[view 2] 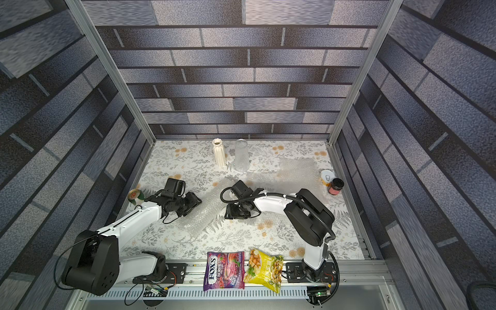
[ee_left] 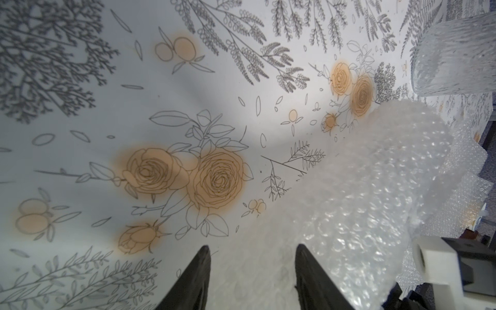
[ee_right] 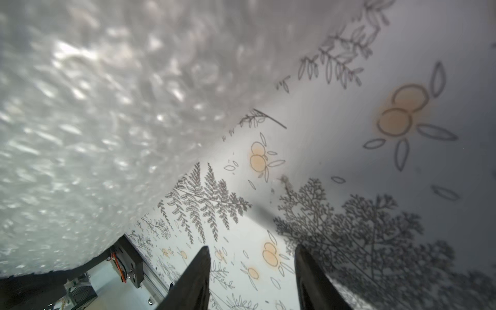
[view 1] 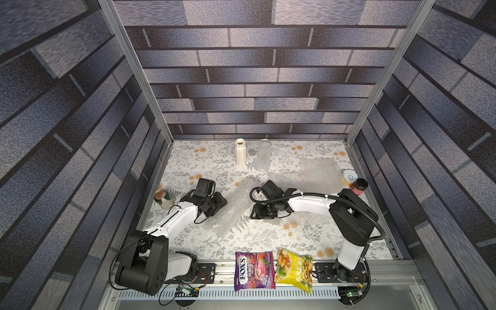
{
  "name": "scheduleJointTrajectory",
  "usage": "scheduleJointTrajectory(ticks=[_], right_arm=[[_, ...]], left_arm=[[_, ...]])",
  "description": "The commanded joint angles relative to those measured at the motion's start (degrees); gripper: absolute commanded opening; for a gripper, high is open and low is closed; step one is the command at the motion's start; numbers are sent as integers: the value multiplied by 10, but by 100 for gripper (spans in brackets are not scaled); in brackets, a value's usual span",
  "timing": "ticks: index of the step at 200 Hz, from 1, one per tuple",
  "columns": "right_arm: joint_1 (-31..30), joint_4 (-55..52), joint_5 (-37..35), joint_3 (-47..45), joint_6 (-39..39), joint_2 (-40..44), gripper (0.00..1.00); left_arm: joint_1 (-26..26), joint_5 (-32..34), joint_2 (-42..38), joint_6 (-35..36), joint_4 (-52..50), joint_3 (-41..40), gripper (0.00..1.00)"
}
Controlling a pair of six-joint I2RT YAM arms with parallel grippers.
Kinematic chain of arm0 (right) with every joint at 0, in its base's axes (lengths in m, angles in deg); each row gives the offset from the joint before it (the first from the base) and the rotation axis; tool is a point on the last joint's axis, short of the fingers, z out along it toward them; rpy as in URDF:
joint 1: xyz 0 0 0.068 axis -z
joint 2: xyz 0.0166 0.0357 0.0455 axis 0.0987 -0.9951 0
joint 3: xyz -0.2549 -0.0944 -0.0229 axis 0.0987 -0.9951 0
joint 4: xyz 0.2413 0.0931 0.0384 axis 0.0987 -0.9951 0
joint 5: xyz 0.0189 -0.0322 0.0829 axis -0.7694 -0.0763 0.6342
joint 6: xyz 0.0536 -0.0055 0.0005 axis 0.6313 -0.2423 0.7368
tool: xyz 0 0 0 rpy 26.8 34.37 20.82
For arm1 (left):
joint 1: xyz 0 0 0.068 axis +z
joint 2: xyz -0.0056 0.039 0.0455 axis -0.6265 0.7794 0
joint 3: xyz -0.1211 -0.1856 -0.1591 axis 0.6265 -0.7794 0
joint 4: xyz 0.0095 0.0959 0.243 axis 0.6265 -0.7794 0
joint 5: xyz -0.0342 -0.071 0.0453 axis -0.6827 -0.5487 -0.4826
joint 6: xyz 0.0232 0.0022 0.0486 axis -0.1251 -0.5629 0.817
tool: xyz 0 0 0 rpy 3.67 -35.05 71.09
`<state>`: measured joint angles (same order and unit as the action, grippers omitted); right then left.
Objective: Unwrap the vase from the bubble wrap
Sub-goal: Move the bubble wrap to the center of the board.
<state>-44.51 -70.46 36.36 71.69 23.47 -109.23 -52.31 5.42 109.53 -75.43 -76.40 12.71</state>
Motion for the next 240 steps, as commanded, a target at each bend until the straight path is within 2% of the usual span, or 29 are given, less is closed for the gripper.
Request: scheduleJointTrajectory(ticks=[1, 46, 137, 240], right_arm=[[-10, -12, -61, 42, -19, -12, 51], [-12, -72, -136, 97, -66, -46, 51], [-11, -69, -152, 185, -99, -81, 53], [19, -64, -148, 190, -117, -73, 54]], left_arm=[[2, -6, -5, 1, -16, -11, 53], [3, -12, -6, 3, -15, -10, 53], [-27, -35, 2, -20, 11, 10, 53], [-101, -57, 87, -51, 76, 63, 53]])
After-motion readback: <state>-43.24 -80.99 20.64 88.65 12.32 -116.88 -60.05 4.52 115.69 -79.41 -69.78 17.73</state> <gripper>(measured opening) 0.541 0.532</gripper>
